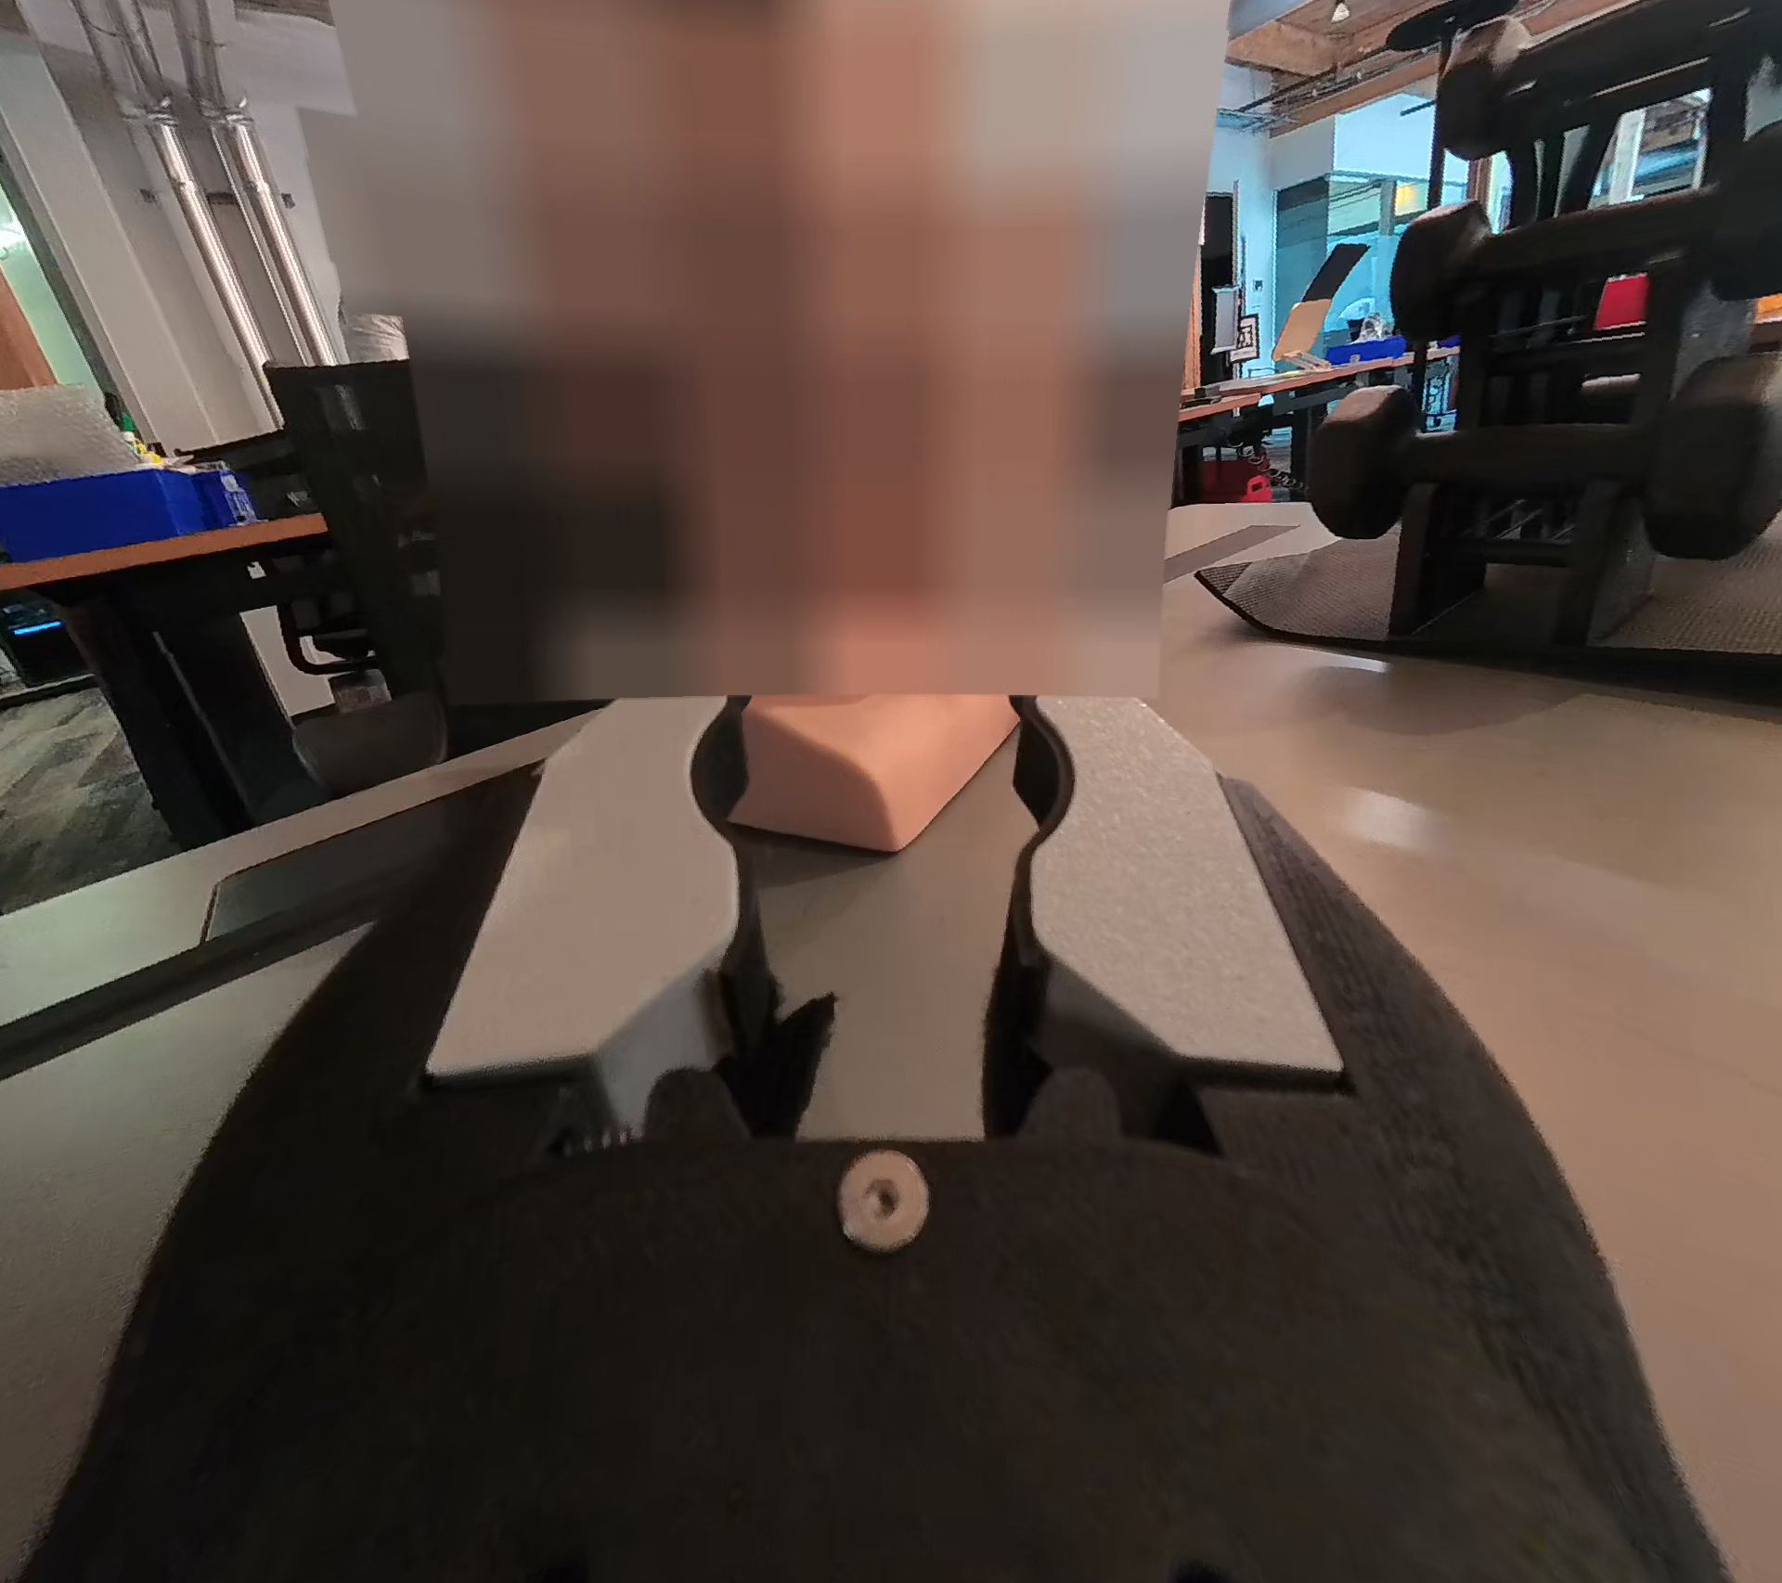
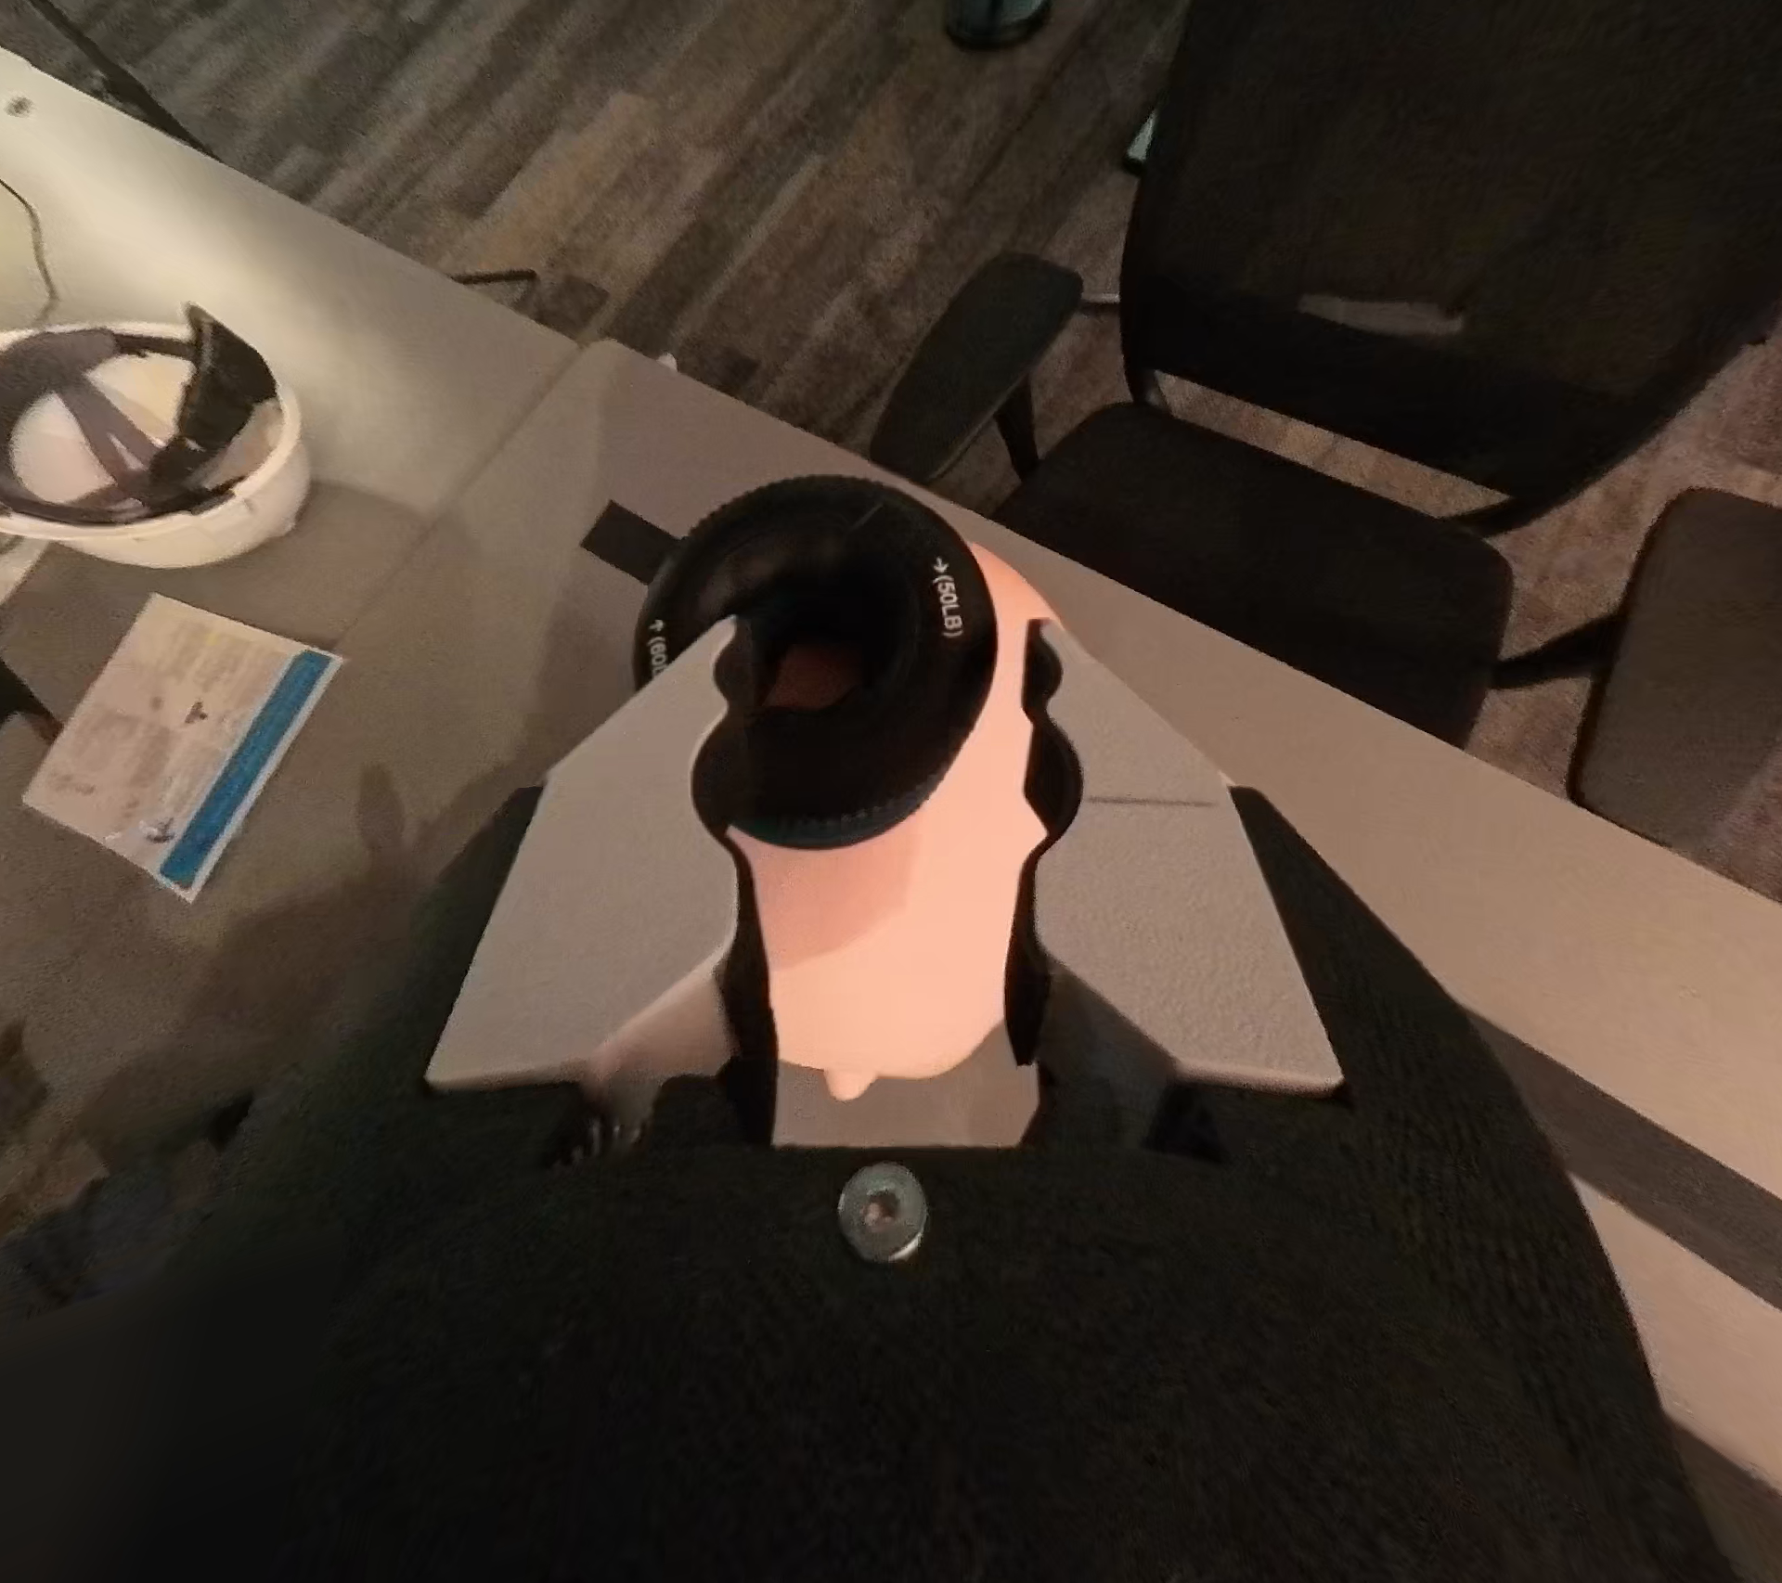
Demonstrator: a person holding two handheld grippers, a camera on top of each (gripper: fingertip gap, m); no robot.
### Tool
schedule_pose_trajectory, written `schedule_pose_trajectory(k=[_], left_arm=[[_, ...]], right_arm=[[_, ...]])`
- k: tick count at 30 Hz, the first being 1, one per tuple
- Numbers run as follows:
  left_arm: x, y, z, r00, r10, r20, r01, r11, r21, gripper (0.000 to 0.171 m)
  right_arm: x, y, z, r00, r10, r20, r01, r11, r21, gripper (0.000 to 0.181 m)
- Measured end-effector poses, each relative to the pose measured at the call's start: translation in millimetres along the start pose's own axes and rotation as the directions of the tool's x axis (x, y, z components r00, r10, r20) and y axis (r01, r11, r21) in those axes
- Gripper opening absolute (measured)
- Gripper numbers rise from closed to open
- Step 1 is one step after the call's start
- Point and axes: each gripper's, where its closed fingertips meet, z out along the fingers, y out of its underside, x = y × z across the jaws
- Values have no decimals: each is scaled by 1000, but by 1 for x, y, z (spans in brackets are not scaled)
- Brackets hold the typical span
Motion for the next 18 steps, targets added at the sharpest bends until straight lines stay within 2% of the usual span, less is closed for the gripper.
schedule_pose_trajectory(k=[3, 5, 6, 8, 9, 10, 13, 16, 18], left_arm=[[-1, 0, 0, 1000, -9, 5, 9, 1000, 3, 52], [-2, 0, 0, 1000, -11, 5, 11, 1000, 2, 52], [-1, 0, 1, 1000, -12, 6, 12, 1000, 2, 52], [0, 0, 3, 1000, -17, 2, 17, 1000, 3, 52], [1, 1, 4, 1000, -17, -2, 17, 1000, 1, 52], [2, 1, 5, 1000, -14, -3, 14, 1000, 1, 52], [2, 0, 5, 1000, -11, 0, 11, 1000, 8, 52], [-3, 1, 5, 999, -37, 13, 37, 999, 8, 52], [-7, 1, 5, 998, -54, 21, 53, 999, 10, 52]], right_arm=[[1, -17, -15, 999, 15, 49, -22, 989, 145, 58], [18, -37, -35, 998, 55, -4, -50, 944, 326, 54], [31, -44, -46, 996, 74, -53, -45, 904, 424, 44], [54, -43, -59, 984, 111, -141, -16, 838, 546, 9], [63, -36, -53, 981, 112, -161, -7, 839, 544, 0], [68, -24, -39, 982, 106, -153, -16, 867, 498, 0], [57, 6, 12, 998, 55, 13, -56, 937, 345, 0], [62, 1, 28, 999, 38, -7, -32, 921, 387, 0], [60, -1, 39, 1000, -9, -13, 13, 929, 371, 0]])
